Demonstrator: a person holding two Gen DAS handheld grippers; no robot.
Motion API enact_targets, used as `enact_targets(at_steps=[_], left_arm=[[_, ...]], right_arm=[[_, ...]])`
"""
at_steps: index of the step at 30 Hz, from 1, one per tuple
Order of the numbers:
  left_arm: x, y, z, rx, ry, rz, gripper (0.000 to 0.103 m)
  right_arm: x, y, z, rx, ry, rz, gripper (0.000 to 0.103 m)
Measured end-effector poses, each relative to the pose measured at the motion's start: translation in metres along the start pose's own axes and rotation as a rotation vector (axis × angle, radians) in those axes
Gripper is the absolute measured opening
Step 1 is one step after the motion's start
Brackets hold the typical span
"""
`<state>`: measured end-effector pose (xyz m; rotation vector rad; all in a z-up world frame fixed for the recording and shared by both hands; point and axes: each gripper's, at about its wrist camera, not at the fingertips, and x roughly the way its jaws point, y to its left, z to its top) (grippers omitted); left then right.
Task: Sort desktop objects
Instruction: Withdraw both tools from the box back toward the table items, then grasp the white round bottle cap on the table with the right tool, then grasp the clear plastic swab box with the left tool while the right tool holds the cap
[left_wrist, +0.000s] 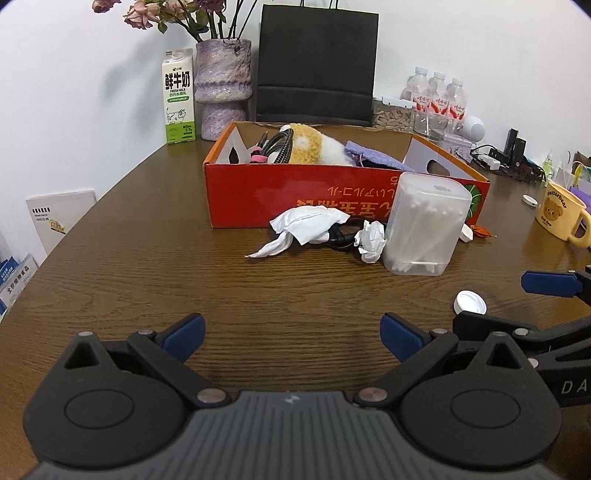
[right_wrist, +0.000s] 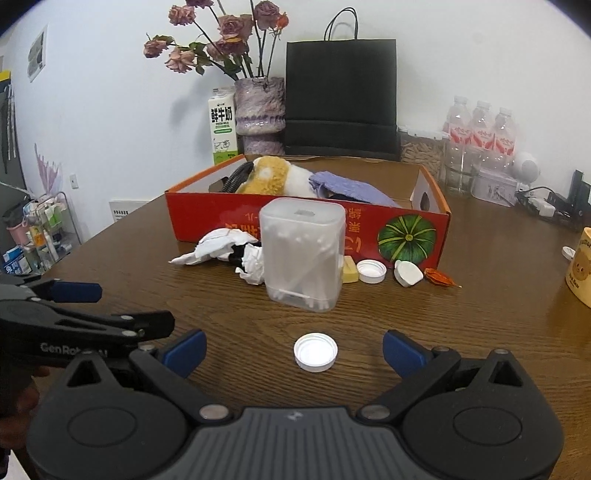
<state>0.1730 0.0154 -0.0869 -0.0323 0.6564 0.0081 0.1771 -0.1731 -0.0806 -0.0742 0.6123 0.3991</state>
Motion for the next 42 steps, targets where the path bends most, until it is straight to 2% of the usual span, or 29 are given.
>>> enact_targets(at_steps=[6, 11, 14, 16, 17, 20, 21, 32, 42], left_arm=[[0.003, 0.003, -0.001, -0.023, 0.007, 0.005, 0.103], [0.005, 0.006, -0.001, -0.030, 0.012, 0.013, 0.103], [0.005, 0.007, -0.002, -0.032, 0.013, 0.012, 0.103], [0.006, 0.008, -0.002, -0.037, 0.014, 0.013, 0.103], [0.006, 0.008, -0.002, -0.043, 0.014, 0.014, 0.103], [0.008, 0.009, -0.002, -0.051, 0.019, 0.015, 0.103], [0.008, 0.009, -0.002, -0.050, 0.019, 0.015, 0.103], [0.009, 0.002, 0.003, -0.038, 0.010, 0.009, 0.103], [0.014, -0.035, 0.024, 0.004, -0.021, -0.011, 0.103]], right_arm=[[0.005, -0.002, -0.002, 0.002, 0.016, -0.004, 0.100], [0.015, -0.004, -0.002, -0.007, 0.034, -0.011, 0.087], [0.022, -0.007, -0.002, 0.007, 0.050, -0.011, 0.071], [0.025, -0.009, -0.003, 0.012, 0.060, -0.007, 0.056], [0.027, -0.010, -0.003, 0.013, 0.065, -0.005, 0.053], [0.027, -0.009, -0.005, -0.004, 0.053, -0.008, 0.031], [0.026, -0.009, -0.005, -0.003, 0.047, -0.004, 0.027], [0.021, -0.013, -0.003, 0.011, 0.015, 0.017, 0.027], [0.007, -0.042, 0.011, 0.008, -0.062, -0.013, 0.027]])
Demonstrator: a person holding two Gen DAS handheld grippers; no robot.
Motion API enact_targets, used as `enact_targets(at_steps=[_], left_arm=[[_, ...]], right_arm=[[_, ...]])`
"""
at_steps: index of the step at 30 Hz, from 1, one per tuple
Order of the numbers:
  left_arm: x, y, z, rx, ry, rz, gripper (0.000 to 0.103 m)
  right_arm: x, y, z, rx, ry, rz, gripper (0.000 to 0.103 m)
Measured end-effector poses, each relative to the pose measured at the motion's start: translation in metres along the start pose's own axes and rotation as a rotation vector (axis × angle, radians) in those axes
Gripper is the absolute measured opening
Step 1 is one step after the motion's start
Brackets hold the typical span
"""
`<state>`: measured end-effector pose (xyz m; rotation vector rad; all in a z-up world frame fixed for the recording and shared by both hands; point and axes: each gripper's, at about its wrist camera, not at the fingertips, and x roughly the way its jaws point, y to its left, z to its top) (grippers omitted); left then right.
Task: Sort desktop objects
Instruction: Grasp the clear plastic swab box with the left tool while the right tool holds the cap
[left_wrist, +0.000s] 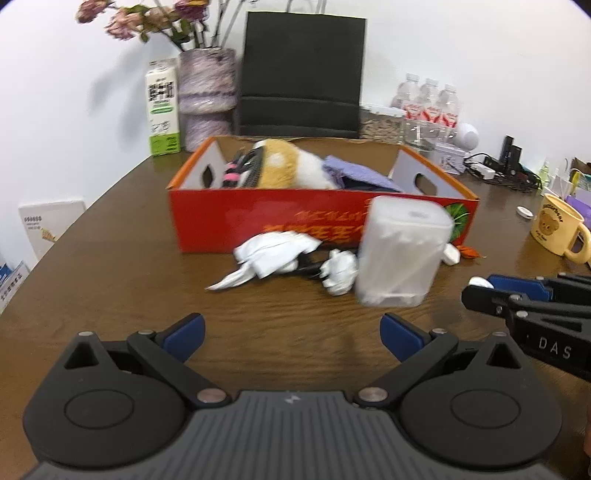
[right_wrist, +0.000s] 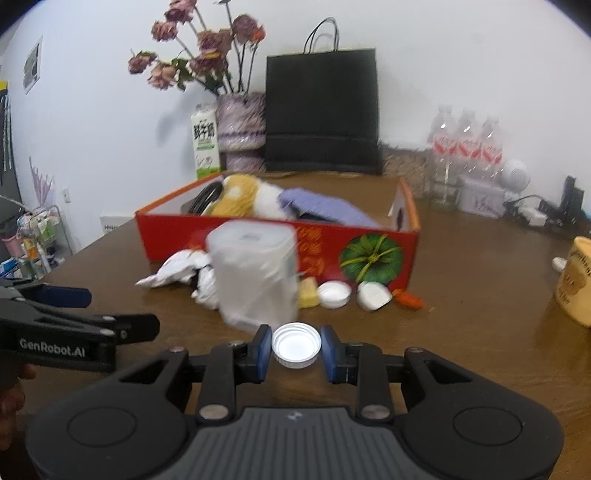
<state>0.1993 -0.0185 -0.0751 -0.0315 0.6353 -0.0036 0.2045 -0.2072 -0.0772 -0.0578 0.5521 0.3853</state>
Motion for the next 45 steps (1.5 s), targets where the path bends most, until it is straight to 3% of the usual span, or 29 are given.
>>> enact_targets(at_steps=[10, 25, 28, 29, 30, 31, 45], left_arm=[[0.022, -0.052, 0.019, 0.020, 0.002, -0.042, 0.103], [0.057, -0.082, 0.040, 0.030, -0.014, 0.024, 0.103], [0.060, -0.083, 0.039, 0.036, -0.021, 0.009, 0.093], [0.061, -0.083, 0.039, 0.039, -0.021, 0.005, 0.086], [0.062, -0.084, 0.039, 0.041, -0.020, -0.003, 0.073], [0.062, -0.083, 0.038, 0.039, -0.018, -0.009, 0.067], [0.052, -0.078, 0.036, 0.024, -0.042, -0.064, 0.067]], right_arm=[[-0.007, -0.050, 0.016, -0.003, -0.064, -0.043, 0.027], [0.018, -0.082, 0.021, -0.004, -0.044, 0.013, 0.027], [0.019, -0.085, 0.020, 0.013, -0.042, 0.021, 0.027], [0.019, -0.085, 0.019, 0.016, -0.044, 0.023, 0.027], [0.019, -0.085, 0.019, 0.017, -0.047, 0.025, 0.027], [0.019, -0.085, 0.019, 0.018, -0.048, 0.028, 0.027], [0.014, -0.085, 0.018, 0.043, -0.064, 0.026, 0.027]])
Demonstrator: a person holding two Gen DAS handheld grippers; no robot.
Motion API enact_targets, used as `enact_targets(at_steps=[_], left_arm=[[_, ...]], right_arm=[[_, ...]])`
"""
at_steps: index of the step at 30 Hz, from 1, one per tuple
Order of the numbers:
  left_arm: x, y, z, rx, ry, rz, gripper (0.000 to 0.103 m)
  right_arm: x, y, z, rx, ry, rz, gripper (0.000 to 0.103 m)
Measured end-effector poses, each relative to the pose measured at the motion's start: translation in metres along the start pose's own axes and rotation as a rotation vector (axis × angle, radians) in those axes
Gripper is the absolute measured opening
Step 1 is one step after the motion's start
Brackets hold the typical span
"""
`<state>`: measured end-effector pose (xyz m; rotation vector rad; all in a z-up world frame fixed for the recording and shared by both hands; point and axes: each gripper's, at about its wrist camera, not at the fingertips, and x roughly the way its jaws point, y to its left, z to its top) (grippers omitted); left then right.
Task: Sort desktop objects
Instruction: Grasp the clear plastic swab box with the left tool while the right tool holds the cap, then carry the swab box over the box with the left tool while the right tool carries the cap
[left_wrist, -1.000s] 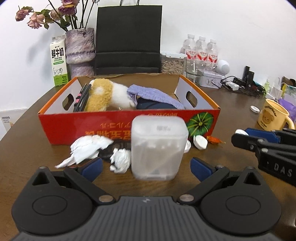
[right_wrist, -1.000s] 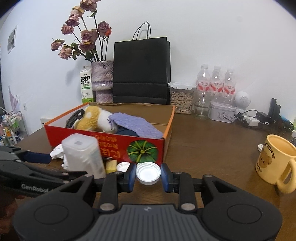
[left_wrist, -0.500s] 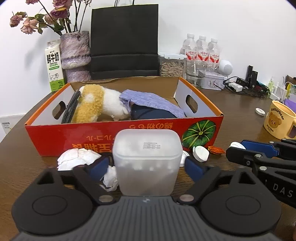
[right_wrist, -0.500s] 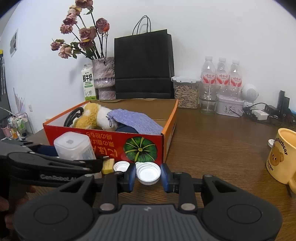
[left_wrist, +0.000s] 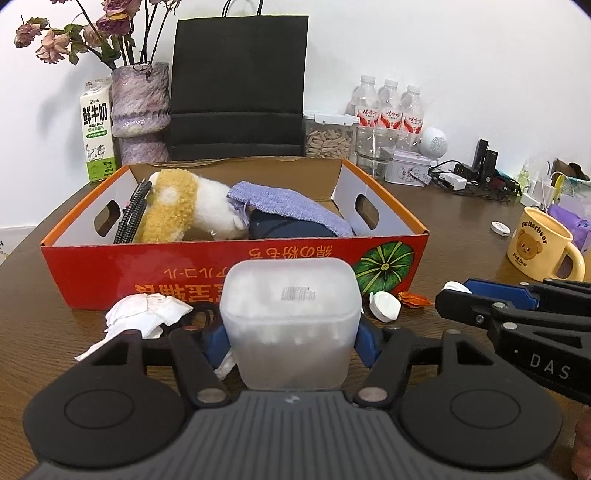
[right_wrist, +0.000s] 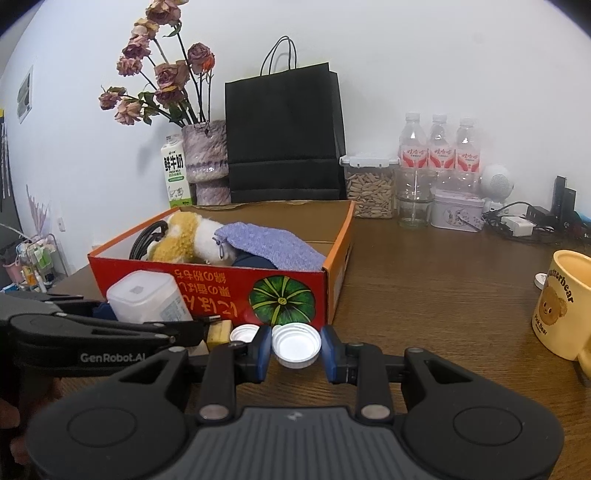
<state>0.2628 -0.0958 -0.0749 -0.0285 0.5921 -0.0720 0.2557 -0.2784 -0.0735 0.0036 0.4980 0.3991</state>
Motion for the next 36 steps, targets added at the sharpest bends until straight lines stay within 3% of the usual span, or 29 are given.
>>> enact_targets(at_steps=[12, 21, 36], left_arm=[[-0.019, 0.013, 0.008, -0.014, -0.052, -0.030, 0.066], [-0.036, 0.033, 0.026, -0.028, -0.130, -0.044, 0.066], [-0.019, 0.068, 0.073, -0.038, -0.220, -0.031, 0.066]], right_arm=[[-0.005, 0.016, 0.011, 0.007, -0.037, 0.000, 0.027], [-0.007, 0.036, 0.037, -0.031, -0.087, -0.008, 0.027], [0.033, 0.072, 0.085, -0.084, -0.110, -0.015, 0.027]])
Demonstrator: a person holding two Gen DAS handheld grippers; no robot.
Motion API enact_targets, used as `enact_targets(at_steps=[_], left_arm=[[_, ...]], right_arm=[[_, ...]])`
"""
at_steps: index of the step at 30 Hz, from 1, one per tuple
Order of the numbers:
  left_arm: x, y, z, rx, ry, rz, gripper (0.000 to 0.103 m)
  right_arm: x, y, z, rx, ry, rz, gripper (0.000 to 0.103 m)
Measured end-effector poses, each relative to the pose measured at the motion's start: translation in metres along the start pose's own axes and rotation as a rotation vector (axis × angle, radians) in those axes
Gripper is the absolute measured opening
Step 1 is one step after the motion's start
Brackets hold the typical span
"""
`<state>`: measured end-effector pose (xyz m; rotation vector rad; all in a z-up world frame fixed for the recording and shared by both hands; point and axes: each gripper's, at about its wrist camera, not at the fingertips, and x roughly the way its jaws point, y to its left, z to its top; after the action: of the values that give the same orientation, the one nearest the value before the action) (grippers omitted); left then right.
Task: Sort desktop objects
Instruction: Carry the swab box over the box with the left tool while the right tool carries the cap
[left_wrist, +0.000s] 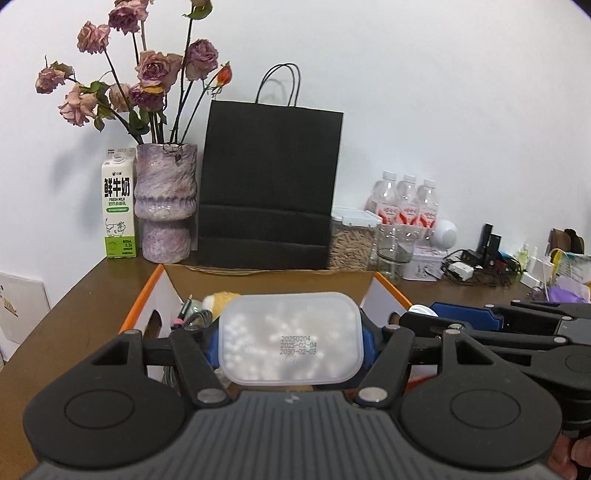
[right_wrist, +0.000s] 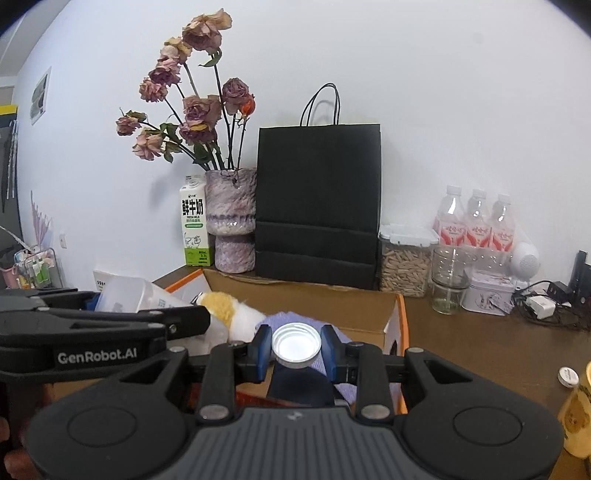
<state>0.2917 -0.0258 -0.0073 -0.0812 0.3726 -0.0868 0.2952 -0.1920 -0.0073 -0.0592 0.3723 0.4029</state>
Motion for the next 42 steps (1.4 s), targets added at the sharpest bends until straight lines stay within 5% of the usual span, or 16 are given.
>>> enact_targets(at_steps=[23, 38, 42], left_arm=[[0.135, 0.024, 0.040, -0.011, 0.034, 0.017, 0.066], [0.145, 0.020, 0.038, 0.016, 0.065, 0.009, 0.068], [0.141, 0.020, 0.040, 0.010, 0.088, -0.015, 0.086]], right_arm=[[0.144, -0.044, 0.035, 0.034, 0.095, -0.063, 0.027], [0.160, -0.046, 0.032, 0.001, 0.123, -0.069, 0.027], [0.156, -0.045, 0.031, 0.000, 0.135, -0.057, 0.028]])
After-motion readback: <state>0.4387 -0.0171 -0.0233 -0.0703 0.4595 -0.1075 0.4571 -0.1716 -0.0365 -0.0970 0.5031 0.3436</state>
